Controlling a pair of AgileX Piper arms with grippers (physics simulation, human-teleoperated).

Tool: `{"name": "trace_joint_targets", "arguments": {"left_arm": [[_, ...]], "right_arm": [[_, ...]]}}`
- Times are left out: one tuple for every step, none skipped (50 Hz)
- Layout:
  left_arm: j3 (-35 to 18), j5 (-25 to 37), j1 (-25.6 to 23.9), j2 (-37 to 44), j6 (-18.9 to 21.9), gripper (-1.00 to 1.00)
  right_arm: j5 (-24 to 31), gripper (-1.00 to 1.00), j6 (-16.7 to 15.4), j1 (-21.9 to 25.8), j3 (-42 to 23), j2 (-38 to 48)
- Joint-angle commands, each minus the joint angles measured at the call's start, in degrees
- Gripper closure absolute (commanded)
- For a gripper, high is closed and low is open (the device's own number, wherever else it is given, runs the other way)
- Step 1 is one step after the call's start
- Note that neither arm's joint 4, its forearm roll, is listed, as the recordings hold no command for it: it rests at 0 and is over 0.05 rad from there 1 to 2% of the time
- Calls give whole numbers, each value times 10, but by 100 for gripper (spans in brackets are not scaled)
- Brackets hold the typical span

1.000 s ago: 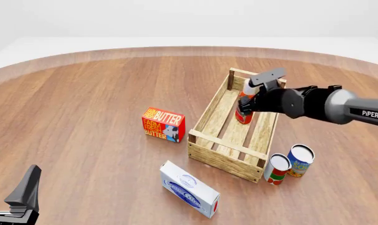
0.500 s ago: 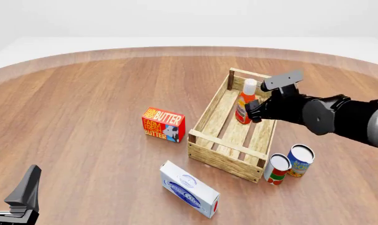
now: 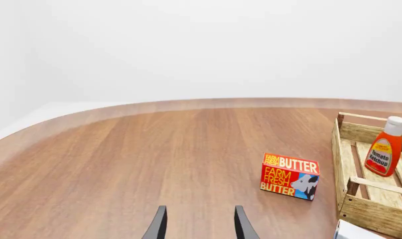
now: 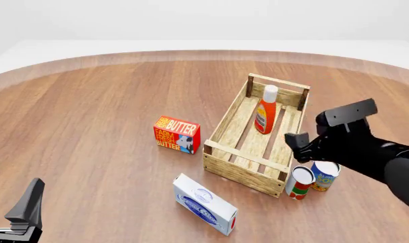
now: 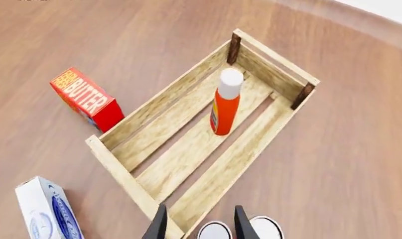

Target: Pick up the ketchup, and put it in the wooden tray.

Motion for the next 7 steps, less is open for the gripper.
{"name": "trace_joint_targets", "arguments": {"left_arm": [[0, 0, 0, 0, 0, -100], [0, 0, 0, 0, 0, -100], [0, 0, 0, 0, 0, -100], [0, 0, 0, 0, 0, -100], [0, 0, 0, 0, 0, -100], [0, 0, 0, 0, 0, -100], [0, 0, 0, 0, 0, -100]], "right_arm": [[49, -100, 11, -4, 71, -129], [69, -100, 9, -8, 79, -158], [80, -100, 11, -9, 80, -173], [81, -100, 11, -9, 80, -173], [98, -100, 11, -12, 82, -195], [112, -100, 10, -17, 84, -214], [144, -100, 8, -20, 92, -255]]}}
